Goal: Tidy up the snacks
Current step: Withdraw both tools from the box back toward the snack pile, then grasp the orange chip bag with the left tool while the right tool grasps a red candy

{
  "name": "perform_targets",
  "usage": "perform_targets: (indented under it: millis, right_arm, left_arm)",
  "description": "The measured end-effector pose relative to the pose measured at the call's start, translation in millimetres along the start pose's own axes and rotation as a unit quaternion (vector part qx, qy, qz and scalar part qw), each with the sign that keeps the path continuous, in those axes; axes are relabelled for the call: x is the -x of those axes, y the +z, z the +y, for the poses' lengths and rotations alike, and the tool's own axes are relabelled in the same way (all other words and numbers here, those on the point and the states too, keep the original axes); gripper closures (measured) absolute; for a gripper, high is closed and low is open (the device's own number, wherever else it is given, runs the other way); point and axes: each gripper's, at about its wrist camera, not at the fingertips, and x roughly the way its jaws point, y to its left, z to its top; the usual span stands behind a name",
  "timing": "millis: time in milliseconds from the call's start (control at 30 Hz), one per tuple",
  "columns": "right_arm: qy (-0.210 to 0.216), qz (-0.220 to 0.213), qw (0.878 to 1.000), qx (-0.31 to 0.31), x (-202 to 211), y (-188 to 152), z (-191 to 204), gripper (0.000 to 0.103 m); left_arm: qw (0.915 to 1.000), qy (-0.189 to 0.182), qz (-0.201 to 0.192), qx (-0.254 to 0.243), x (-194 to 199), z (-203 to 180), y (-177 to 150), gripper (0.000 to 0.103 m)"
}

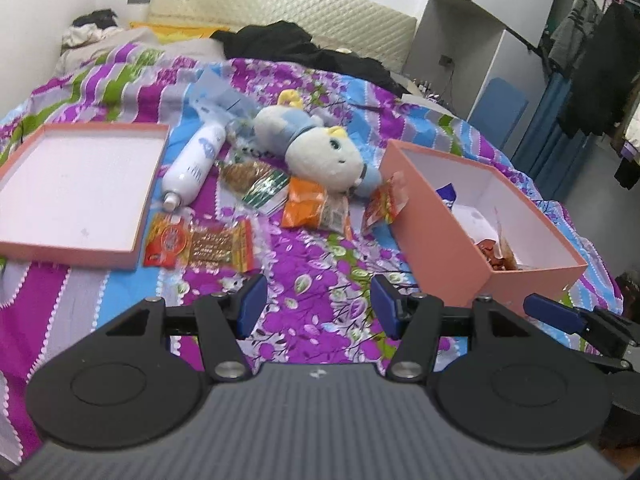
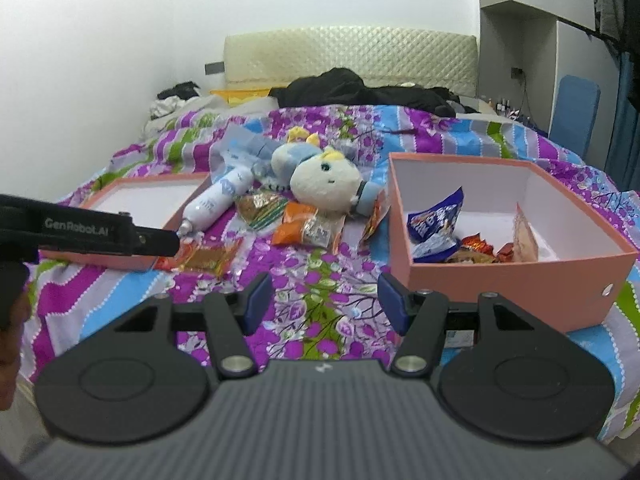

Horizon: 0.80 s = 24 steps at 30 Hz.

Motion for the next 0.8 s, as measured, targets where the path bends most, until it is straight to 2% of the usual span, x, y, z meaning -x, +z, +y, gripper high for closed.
perform_targets:
  millis: [400, 700, 800]
  right_arm:
    - [-0.021, 0.019, 0.999, 0.019, -42, -8, 19, 0.043]
    - [-0.048, 0.02, 0.999, 0.0, -101, -2, 24, 0.044]
    - [-0.054, 0.017, 0.998, -0.011, -124, 2, 24, 0.047]
  left_arm:
    - [0.9992, -0.015, 0.029, 0.023, -46, 32, -1, 0.039]
    - [0.9983, -0.027, 0.04, 0.033, -112, 49, 27, 0.036]
    - [0.9978, -0.032, 0.045, 0.036, -136, 55, 42, 0.035]
